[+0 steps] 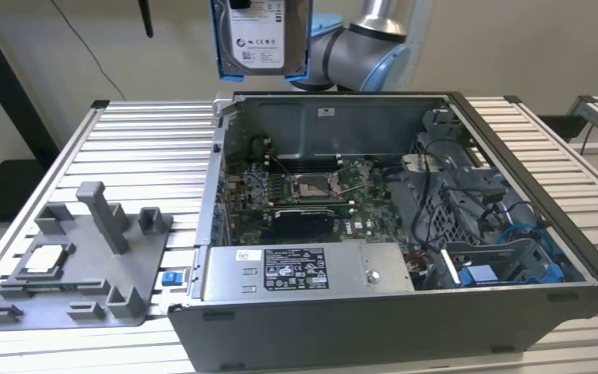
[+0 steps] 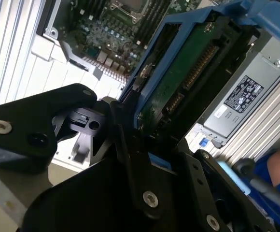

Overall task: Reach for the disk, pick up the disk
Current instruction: 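Pick up the disk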

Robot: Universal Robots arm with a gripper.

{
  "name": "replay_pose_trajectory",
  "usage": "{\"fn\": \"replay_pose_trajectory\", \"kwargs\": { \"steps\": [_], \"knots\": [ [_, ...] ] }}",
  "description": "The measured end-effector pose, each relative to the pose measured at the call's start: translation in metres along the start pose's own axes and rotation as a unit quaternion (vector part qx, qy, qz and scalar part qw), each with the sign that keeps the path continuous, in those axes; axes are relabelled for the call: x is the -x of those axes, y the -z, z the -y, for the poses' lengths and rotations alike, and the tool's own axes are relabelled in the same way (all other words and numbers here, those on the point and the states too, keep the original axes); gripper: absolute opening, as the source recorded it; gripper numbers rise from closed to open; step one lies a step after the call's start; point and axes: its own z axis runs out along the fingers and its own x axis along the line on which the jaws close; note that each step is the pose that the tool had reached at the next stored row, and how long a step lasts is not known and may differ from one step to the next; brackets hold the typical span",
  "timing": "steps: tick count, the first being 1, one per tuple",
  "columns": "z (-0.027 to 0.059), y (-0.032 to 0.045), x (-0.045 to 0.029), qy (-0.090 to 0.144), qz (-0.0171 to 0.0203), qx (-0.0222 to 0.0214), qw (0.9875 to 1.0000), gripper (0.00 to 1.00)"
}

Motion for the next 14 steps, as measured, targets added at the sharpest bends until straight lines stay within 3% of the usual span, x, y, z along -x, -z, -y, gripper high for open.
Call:
{"fn": "replay_pose_trajectory", "kwargs": {
  "steps": [14],
  "knots": [
    [0.0286, -0.0022, 0.0015, 0.0, 0.0, 0.0, 1.0, 0.0]
  ]
}}
